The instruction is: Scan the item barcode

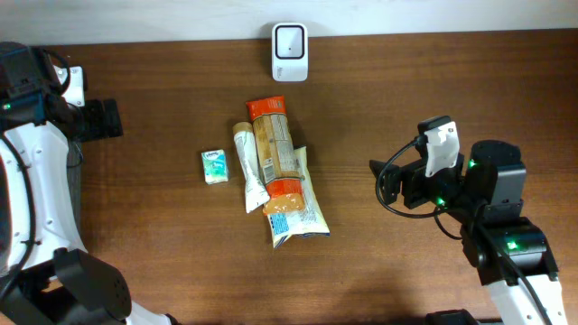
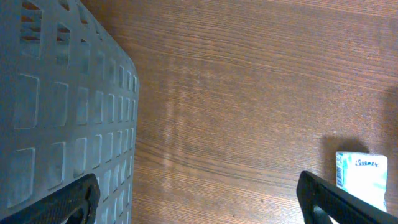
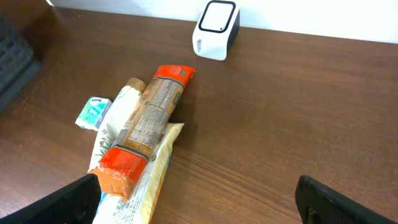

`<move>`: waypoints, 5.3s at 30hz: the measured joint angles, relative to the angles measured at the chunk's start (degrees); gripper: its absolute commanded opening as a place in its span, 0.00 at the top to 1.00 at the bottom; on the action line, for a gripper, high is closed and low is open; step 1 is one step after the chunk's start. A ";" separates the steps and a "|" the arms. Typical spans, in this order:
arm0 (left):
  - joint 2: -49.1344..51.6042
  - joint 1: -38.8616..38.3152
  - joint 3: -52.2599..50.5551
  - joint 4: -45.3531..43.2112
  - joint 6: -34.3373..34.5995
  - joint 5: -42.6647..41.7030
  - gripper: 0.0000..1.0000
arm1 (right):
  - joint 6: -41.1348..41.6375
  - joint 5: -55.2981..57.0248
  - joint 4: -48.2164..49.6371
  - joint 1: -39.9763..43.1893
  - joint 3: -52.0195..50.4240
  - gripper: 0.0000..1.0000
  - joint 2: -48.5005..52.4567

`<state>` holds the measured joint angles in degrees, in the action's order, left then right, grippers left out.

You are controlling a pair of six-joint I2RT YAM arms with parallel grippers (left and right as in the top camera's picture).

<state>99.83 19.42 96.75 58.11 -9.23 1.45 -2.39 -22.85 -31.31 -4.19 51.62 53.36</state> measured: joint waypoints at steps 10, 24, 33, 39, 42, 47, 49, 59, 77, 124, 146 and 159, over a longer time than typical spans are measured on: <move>0.02 0.00 0.00 0.00 0.00 0.02 0.01 | -0.59 1.16 -21.62 0.00 23.65 0.03 13.86; 0.02 0.02 0.00 0.04 0.02 0.00 0.01 | -0.63 4.48 -37.62 0.00 44.35 0.01 28.22; 0.02 0.02 0.00 0.04 0.02 0.00 0.01 | -0.55 -0.17 -36.79 -4.57 47.84 0.18 39.71; 0.02 0.02 0.00 0.02 0.02 0.00 0.01 | -0.57 2.43 -33.42 -12.48 47.91 0.17 50.29; 0.02 0.02 0.00 0.02 0.00 0.00 0.01 | -0.57 2.49 -32.68 -12.48 47.93 0.17 50.31; 0.02 0.02 0.00 0.02 0.02 0.00 0.01 | -0.35 2.64 -32.59 -12.48 47.93 0.17 50.36; 0.02 0.02 0.00 0.02 0.02 0.00 0.01 | 0.11 2.64 -32.48 -12.48 47.91 0.17 50.42; 0.02 0.02 0.00 0.02 0.00 0.00 0.01 | 0.79 2.67 -32.48 -13.29 47.93 0.17 50.42; 0.02 0.02 0.00 0.04 0.02 0.00 0.01 | 6.95 4.33 -8.37 -21.11 47.87 0.18 71.91; 0.02 0.02 0.00 0.00 0.00 0.00 0.01 | 23.96 -33.59 -5.18 -3.23 47.28 0.96 50.82; 0.02 0.02 0.00 0.02 0.00 -0.02 0.01 | -67.06 17.29 69.22 -22.53 46.62 0.96 78.03; 0.02 0.02 0.00 0.00 0.00 -0.02 0.01 | -74.29 15.23 62.05 -21.99 59.91 0.96 89.00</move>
<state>99.85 19.44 96.75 58.11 -9.23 1.43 -76.69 -7.62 30.74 -26.17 111.53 142.37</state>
